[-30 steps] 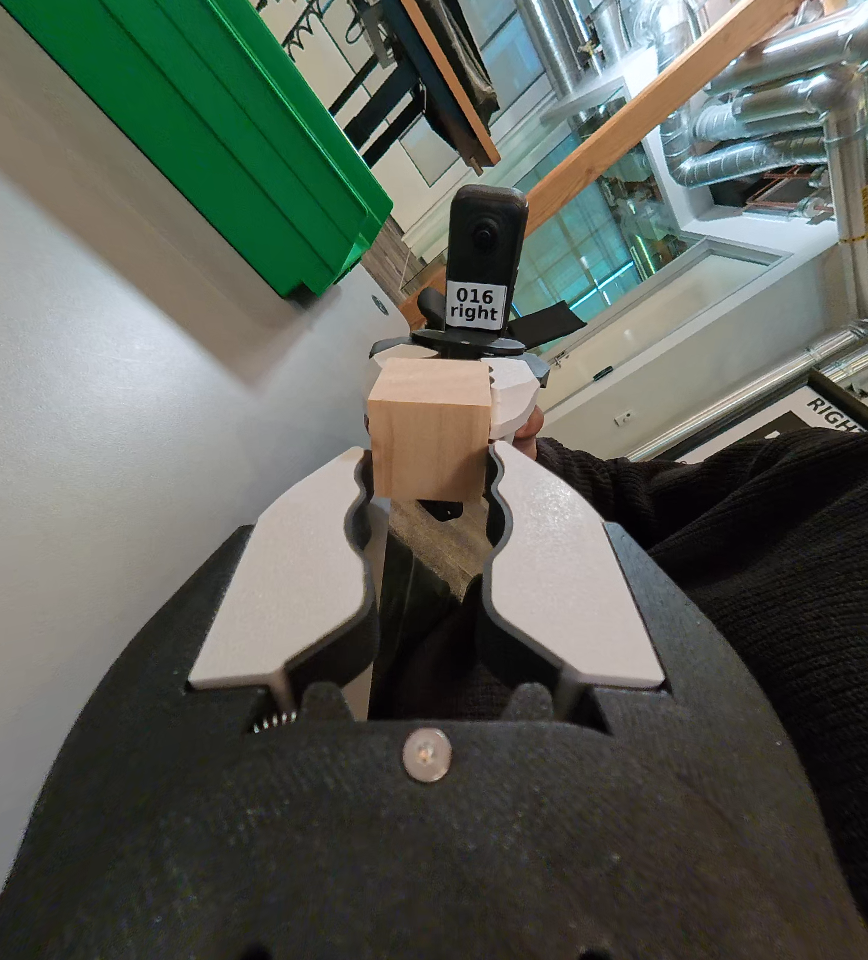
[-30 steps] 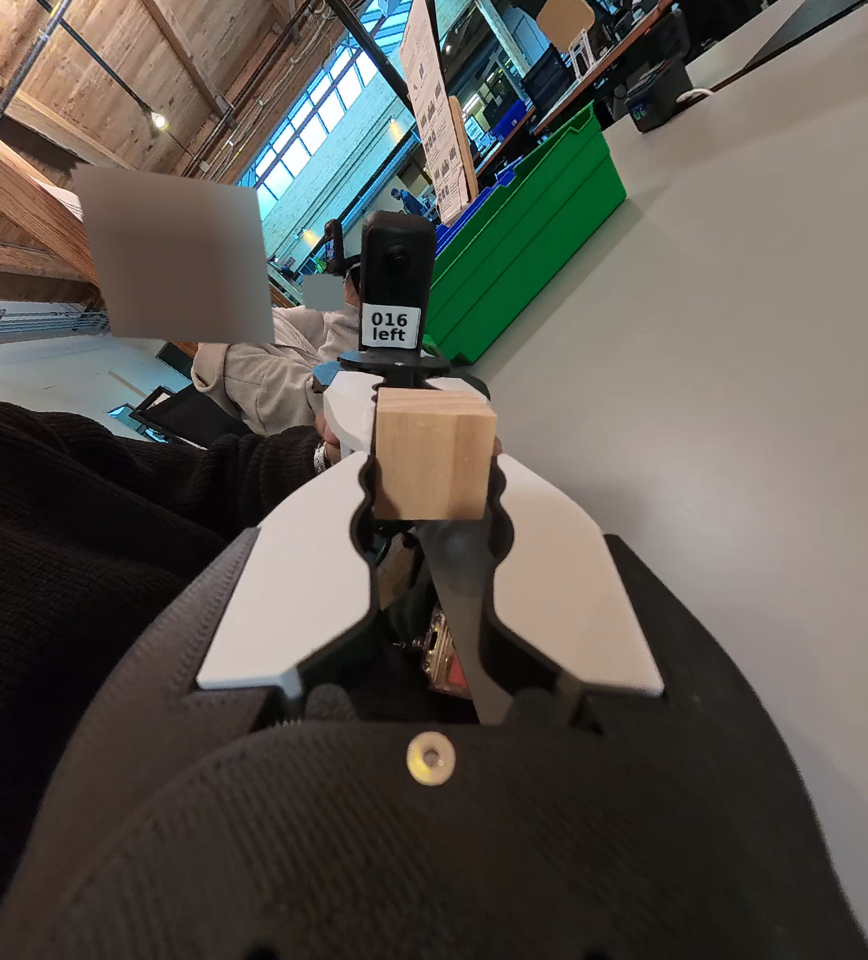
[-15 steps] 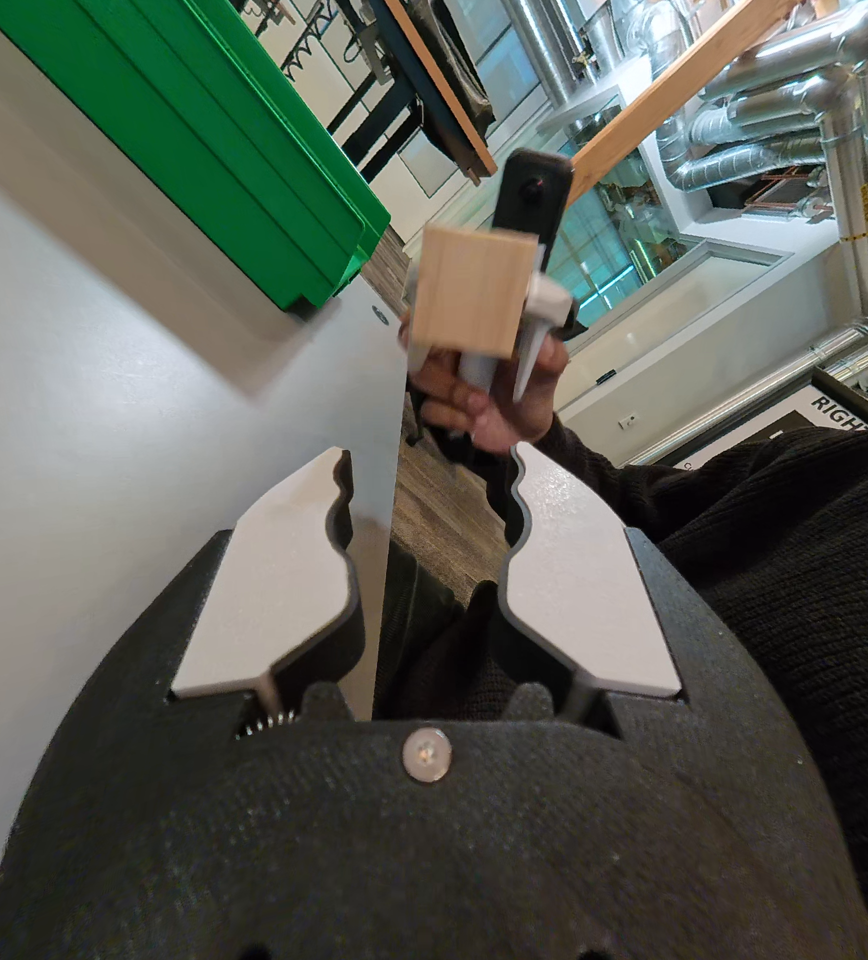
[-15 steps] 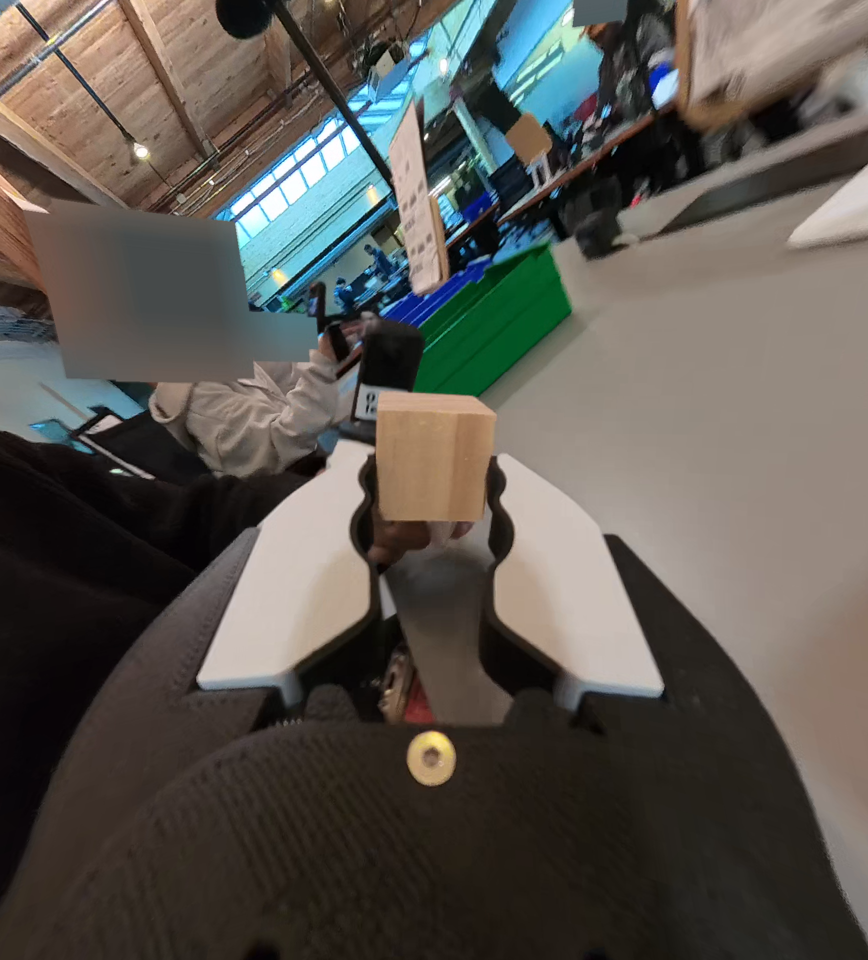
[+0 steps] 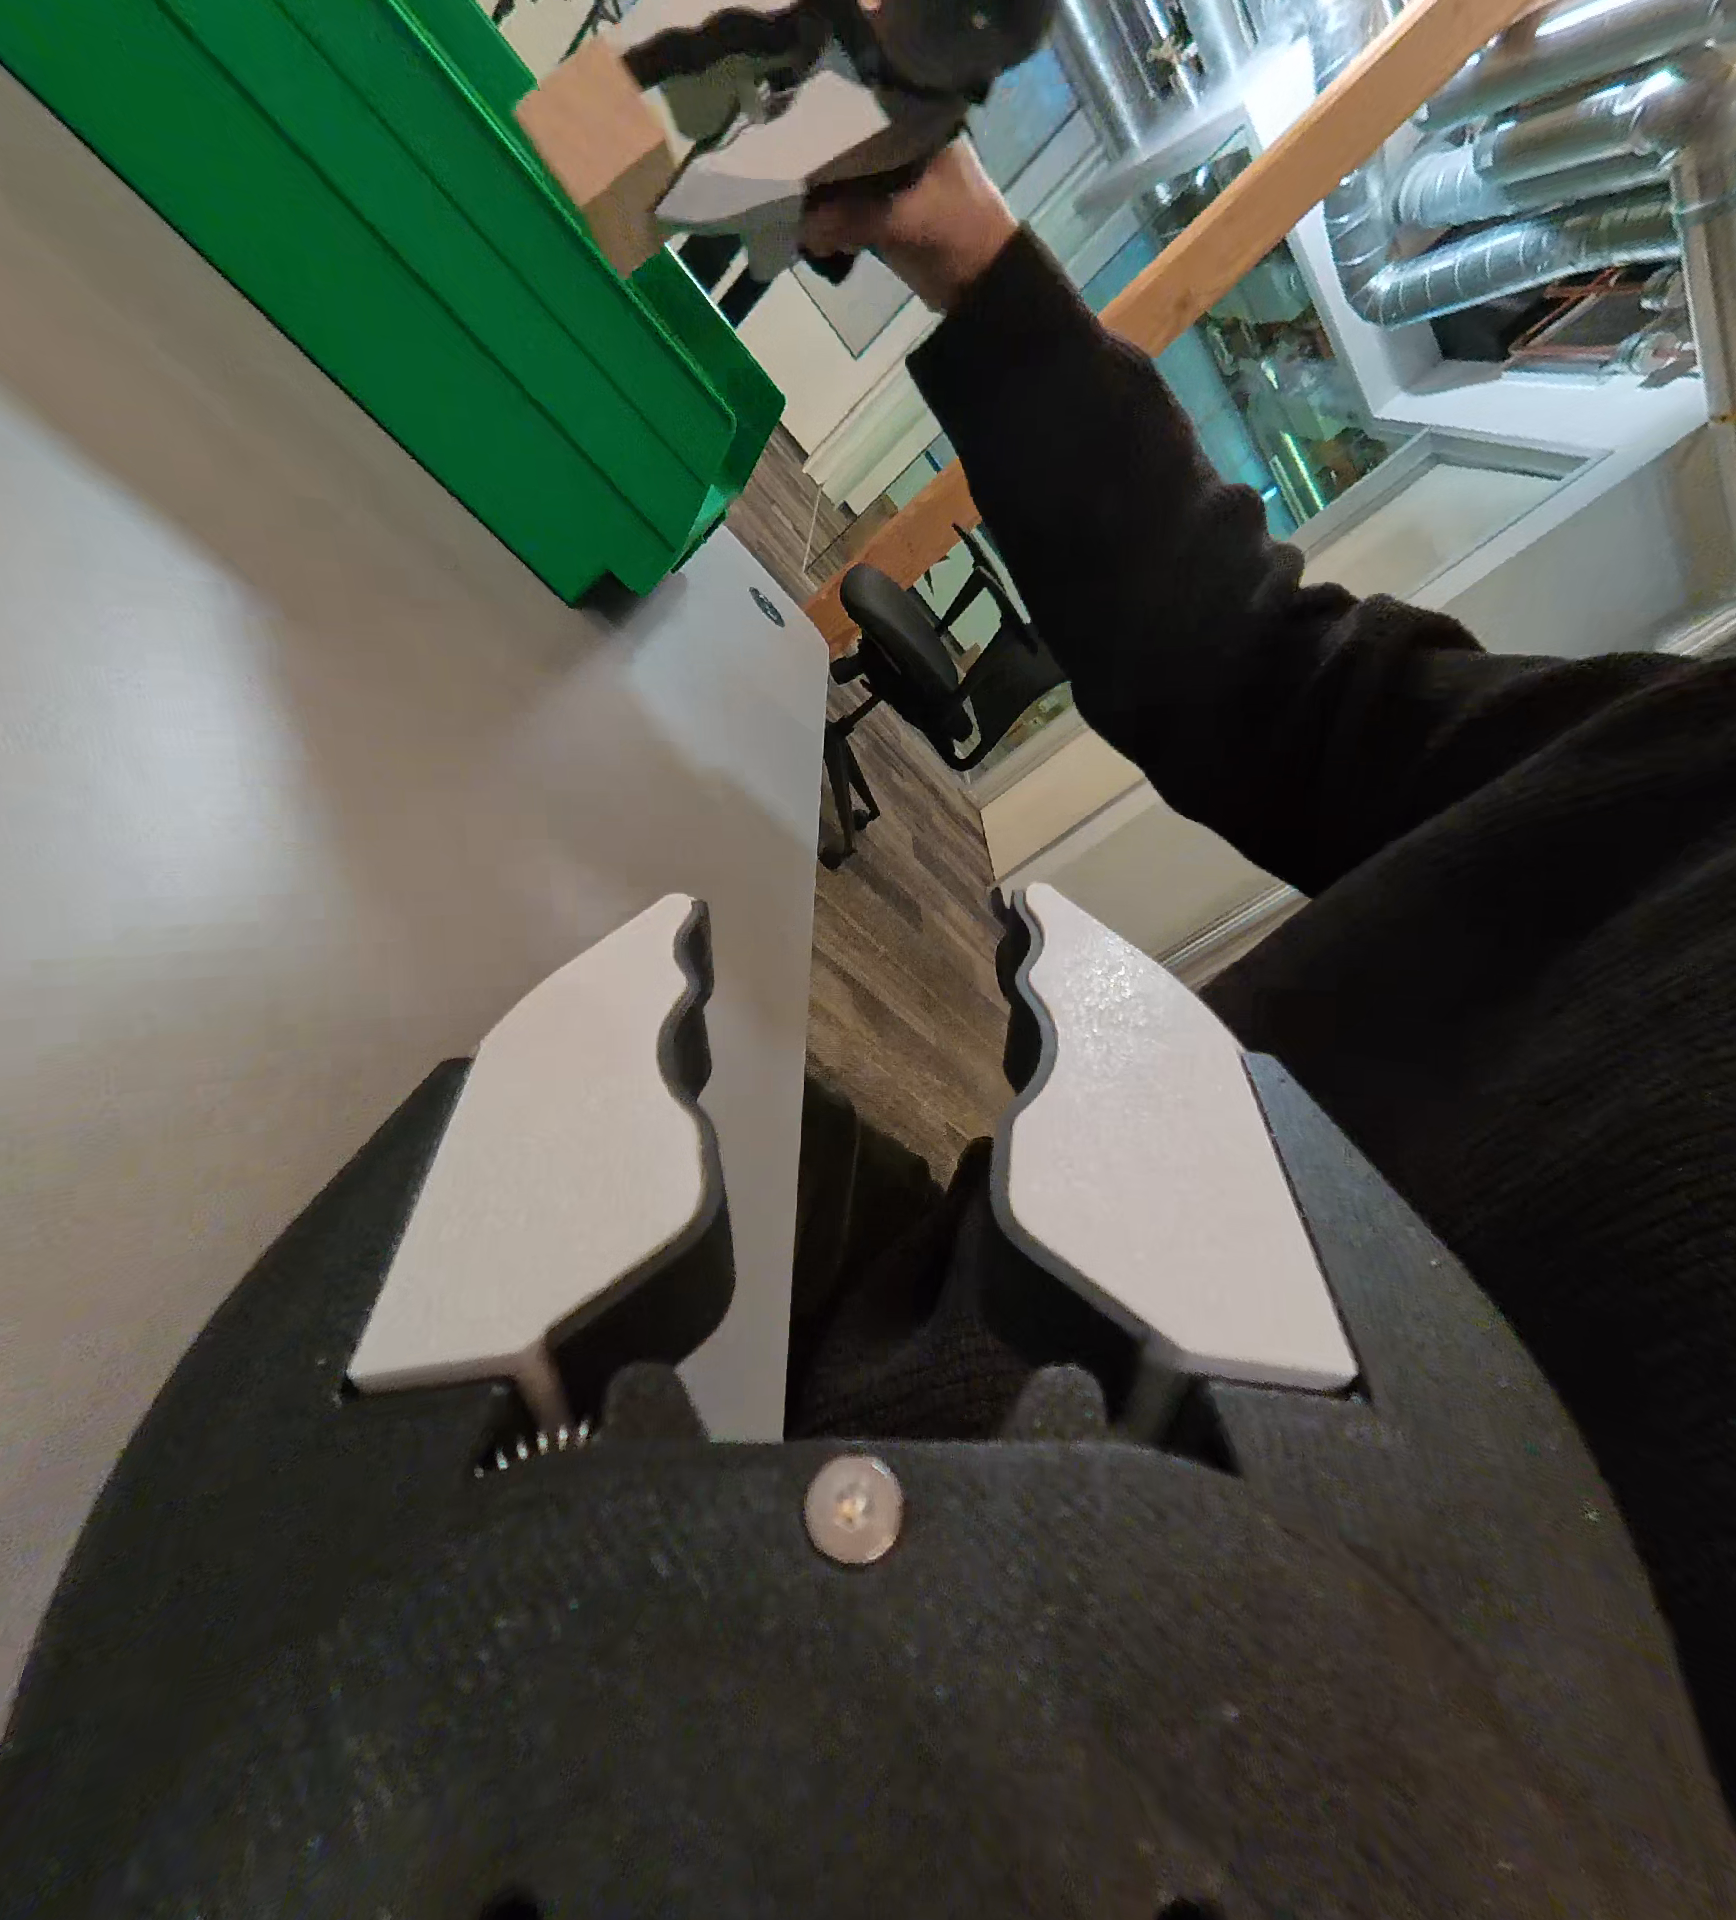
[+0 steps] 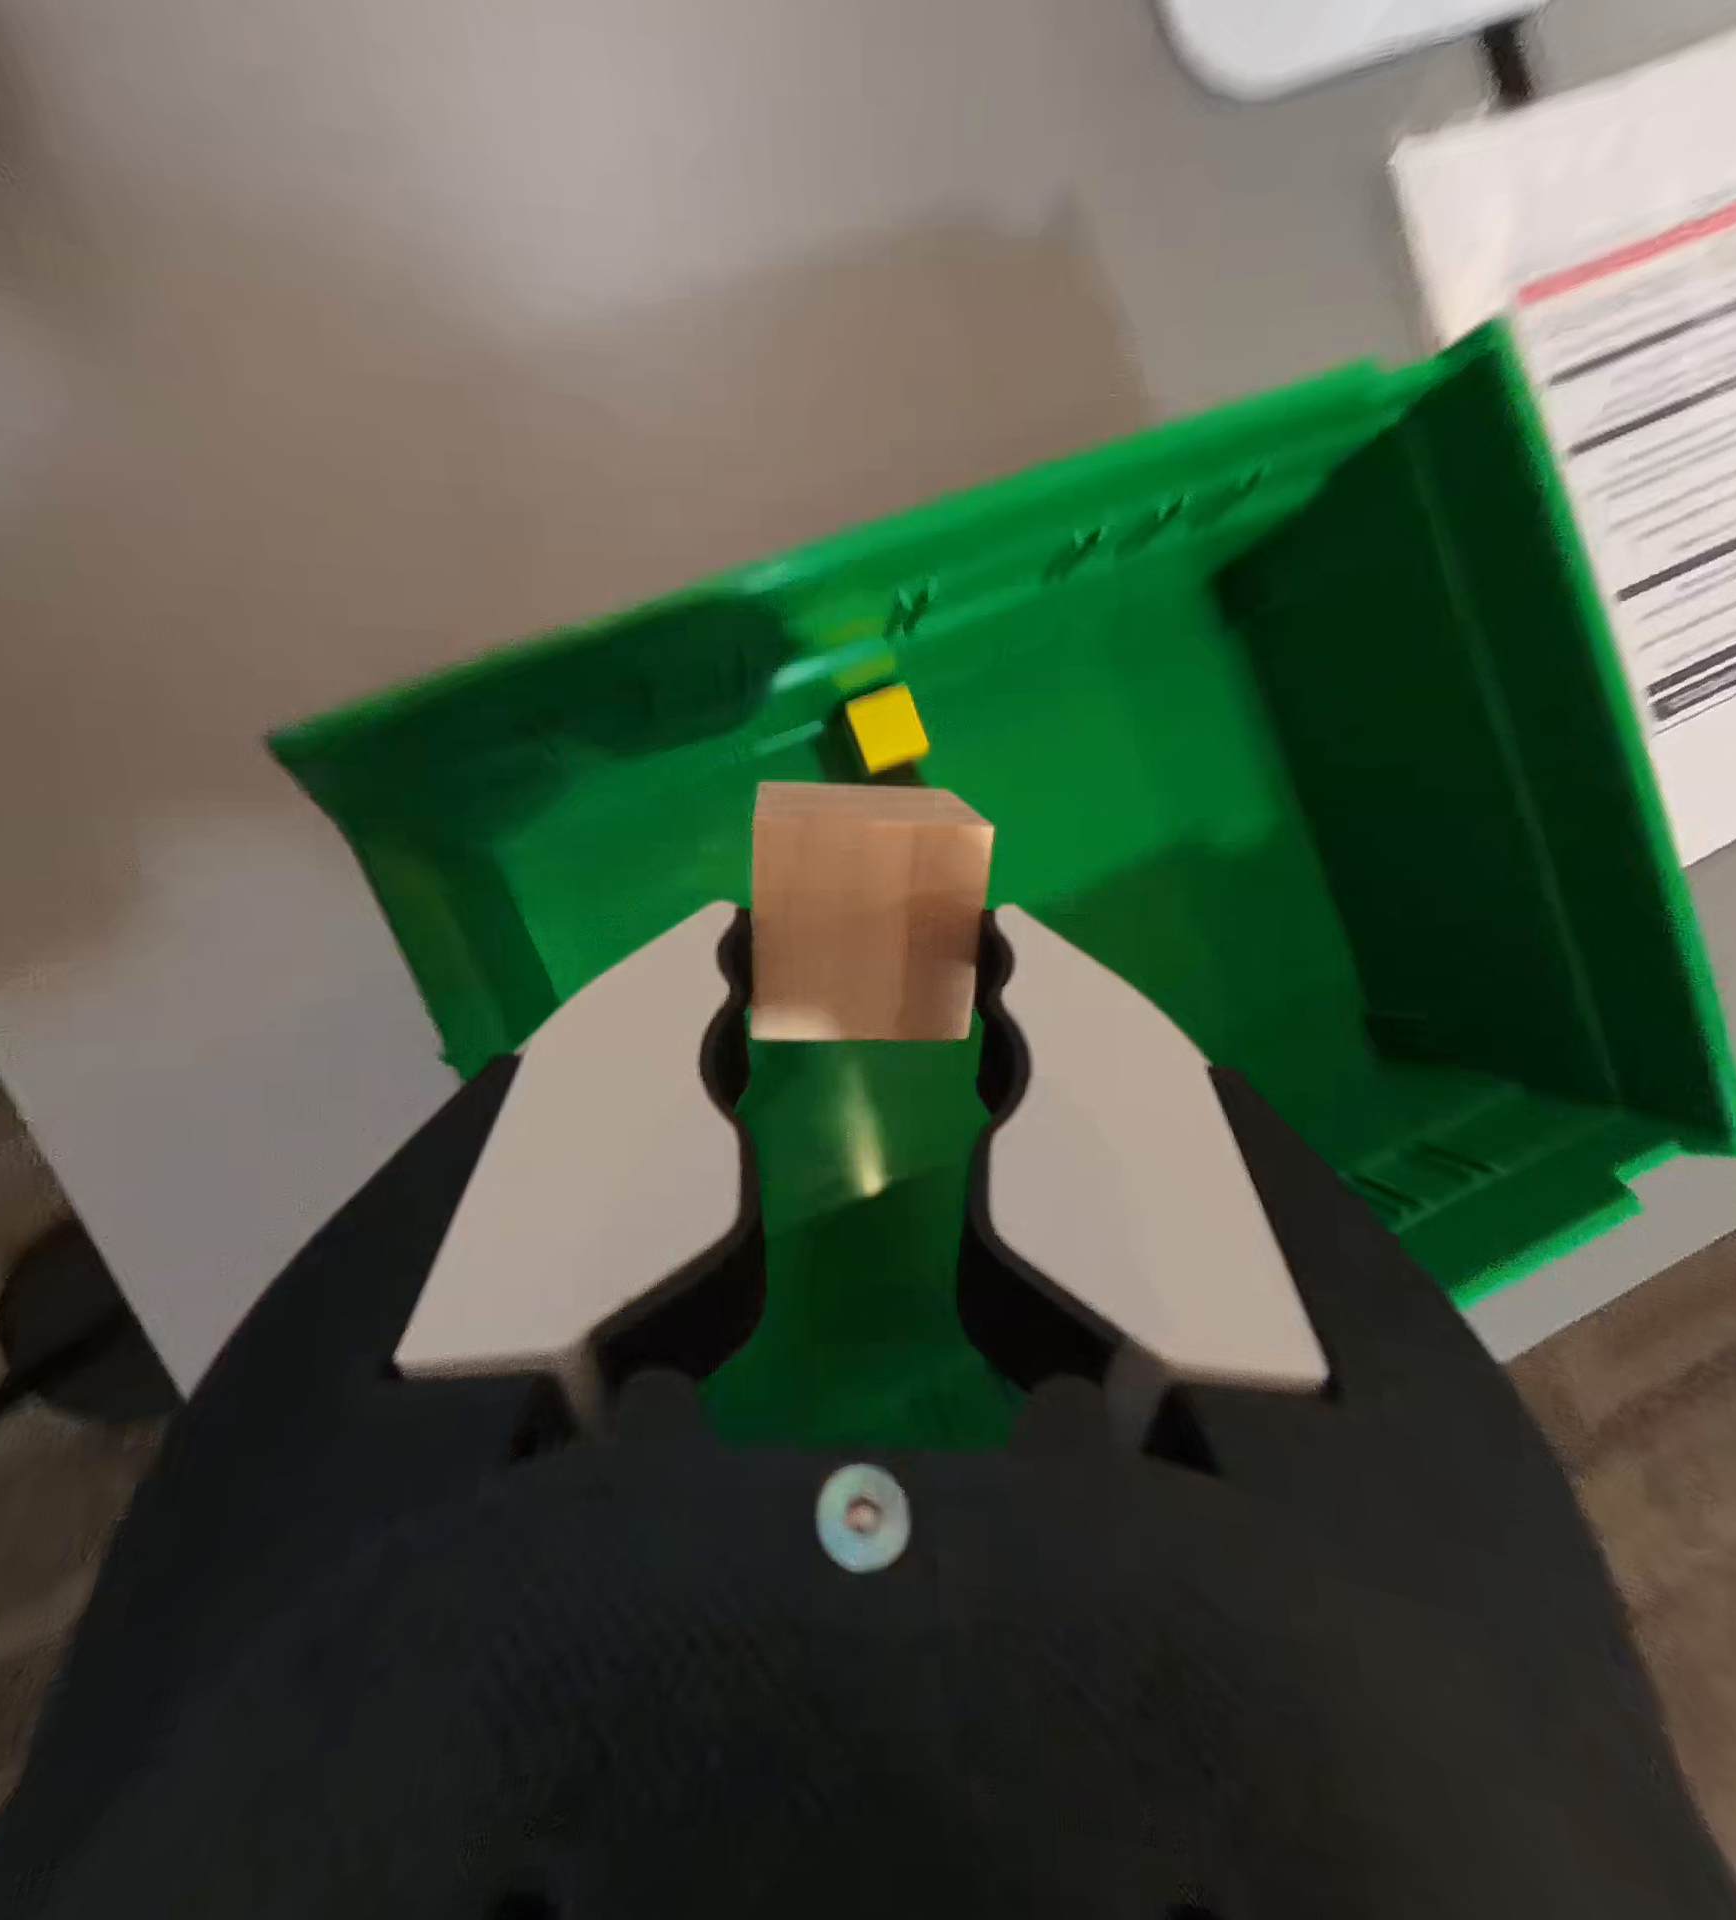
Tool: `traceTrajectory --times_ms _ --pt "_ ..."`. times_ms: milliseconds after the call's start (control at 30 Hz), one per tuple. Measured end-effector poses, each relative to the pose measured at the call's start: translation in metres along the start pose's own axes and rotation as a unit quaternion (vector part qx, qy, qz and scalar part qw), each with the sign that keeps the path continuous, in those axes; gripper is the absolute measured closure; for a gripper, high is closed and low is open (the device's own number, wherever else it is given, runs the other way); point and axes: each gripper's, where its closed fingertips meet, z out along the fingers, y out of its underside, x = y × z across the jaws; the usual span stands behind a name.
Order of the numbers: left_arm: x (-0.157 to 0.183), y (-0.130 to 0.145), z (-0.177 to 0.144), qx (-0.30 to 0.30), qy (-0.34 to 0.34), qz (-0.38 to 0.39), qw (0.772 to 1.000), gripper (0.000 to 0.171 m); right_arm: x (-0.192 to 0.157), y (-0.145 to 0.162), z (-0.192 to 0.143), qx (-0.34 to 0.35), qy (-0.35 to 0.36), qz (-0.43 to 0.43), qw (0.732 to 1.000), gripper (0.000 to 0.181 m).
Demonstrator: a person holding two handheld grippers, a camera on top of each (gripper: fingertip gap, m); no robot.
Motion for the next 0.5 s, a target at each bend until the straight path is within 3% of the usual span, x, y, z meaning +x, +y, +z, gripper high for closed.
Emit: traceTrajectory --times_ms 200,500 --pt "-0.009 -0.002 0.002 0.004 -0.017 -0.003 1.0 0.116 0.028 0.051 0.04 -0.164 -0.022 -0.106 0.981 0.139" --pt "-0.018 -0.01 -0.001 0.006 -0.027 0.009 1.0 0.116 0.037 0.067 0.067 -0.183 -0.052 -0.154 0.969 0.139"
